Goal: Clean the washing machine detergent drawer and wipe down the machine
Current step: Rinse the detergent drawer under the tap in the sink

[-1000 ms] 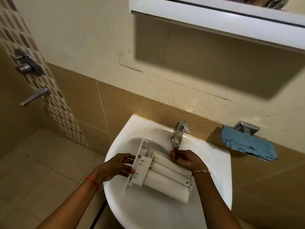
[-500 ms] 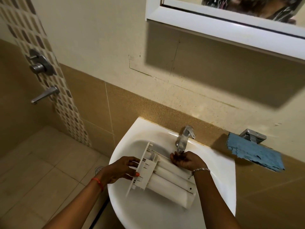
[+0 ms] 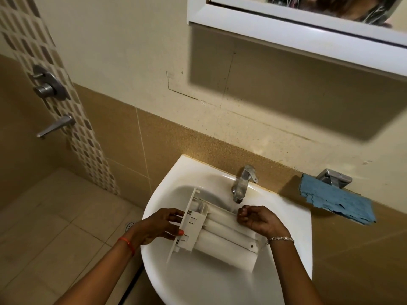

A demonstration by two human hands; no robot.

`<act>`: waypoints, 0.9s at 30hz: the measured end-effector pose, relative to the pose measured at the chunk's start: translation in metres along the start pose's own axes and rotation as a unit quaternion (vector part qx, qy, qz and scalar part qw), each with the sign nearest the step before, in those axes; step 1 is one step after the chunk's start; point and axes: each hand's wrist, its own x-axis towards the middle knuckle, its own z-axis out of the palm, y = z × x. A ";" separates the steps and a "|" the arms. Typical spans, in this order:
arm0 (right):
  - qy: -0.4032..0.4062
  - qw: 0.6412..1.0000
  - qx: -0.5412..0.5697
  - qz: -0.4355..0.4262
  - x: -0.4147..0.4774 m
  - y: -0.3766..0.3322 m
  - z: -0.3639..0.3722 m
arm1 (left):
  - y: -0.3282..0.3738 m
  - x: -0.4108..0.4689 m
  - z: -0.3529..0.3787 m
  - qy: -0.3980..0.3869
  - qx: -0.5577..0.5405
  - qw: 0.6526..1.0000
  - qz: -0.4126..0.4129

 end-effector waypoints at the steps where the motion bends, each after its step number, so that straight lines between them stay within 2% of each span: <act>1: -0.013 1.000 -0.025 0.000 -0.007 0.000 0.007 | 0.000 0.000 0.000 -0.001 0.001 1.000 0.000; 5: -0.070 0.990 -0.118 -0.018 -0.023 0.000 0.048 | 0.003 0.001 0.000 -0.003 0.001 1.000 -0.004; 8: -0.105 0.969 -0.222 -0.042 -0.026 0.006 0.077 | 0.003 0.000 -0.001 -0.002 -0.004 1.000 -0.007; 11: -0.076 0.949 -0.297 -0.076 -0.021 0.014 0.093 | 0.002 -0.003 0.000 -0.003 -0.006 1.000 -0.006; 16: -0.007 0.941 -0.308 -0.138 -0.017 0.020 0.093 | -0.002 -0.006 0.002 -0.003 -0.009 1.000 0.001; 20: 0.008 0.913 -0.363 -0.183 -0.029 0.031 0.094 | -0.002 -0.008 0.003 0.004 -0.004 1.000 0.010; 24: -0.009 0.866 -0.445 -0.229 -0.035 0.057 0.103 | 0.000 -0.011 0.005 0.012 -0.001 0.999 0.033; 27: 0.033 0.799 -0.535 -0.273 -0.031 0.074 0.109 | 0.002 -0.014 0.008 0.006 0.015 0.998 0.061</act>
